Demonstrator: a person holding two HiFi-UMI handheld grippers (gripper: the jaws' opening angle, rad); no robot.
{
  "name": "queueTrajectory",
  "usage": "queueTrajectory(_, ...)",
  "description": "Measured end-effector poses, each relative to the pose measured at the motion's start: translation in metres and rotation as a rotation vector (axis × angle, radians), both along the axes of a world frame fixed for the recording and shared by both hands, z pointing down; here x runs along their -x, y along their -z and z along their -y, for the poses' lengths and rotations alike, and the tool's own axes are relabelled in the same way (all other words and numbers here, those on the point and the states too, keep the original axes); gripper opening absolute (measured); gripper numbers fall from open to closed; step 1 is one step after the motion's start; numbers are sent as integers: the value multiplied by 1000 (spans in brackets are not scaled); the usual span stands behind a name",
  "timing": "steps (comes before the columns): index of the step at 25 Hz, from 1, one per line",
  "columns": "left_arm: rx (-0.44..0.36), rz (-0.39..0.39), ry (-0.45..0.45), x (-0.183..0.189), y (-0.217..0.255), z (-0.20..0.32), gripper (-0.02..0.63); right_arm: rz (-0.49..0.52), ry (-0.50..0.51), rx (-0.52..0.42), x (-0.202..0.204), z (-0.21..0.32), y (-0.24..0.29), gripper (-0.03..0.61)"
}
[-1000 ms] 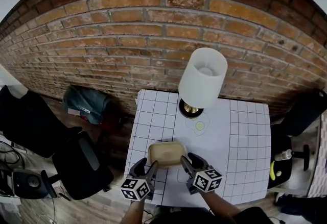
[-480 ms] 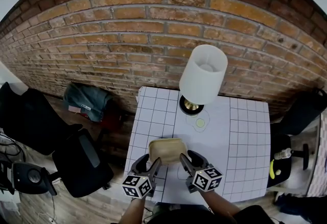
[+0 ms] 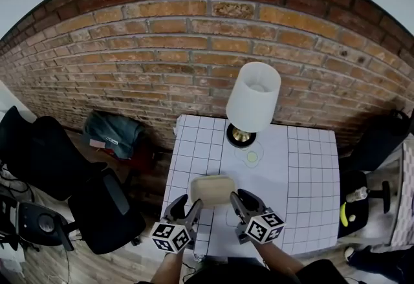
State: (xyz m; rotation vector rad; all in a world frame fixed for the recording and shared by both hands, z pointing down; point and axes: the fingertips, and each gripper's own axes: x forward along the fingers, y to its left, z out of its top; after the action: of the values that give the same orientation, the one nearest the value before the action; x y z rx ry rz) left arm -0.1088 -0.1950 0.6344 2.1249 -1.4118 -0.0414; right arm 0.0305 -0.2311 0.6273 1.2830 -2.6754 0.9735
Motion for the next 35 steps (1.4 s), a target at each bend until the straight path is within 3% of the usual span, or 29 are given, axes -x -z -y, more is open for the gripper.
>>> queueTrajectory(5, -42, -5, 9, 3, 18, -5, 207, 5, -23, -39, -1, -5, 18, 92)
queueTrajectory(13, -105, -7, 21, 7, 46, -12, 118, 21, -58, -105, -6, -13, 48, 84)
queueTrajectory(35, -248, 13, -8, 13, 119, -56, 86, 91, -119, -267, -7, -63, 119, 69)
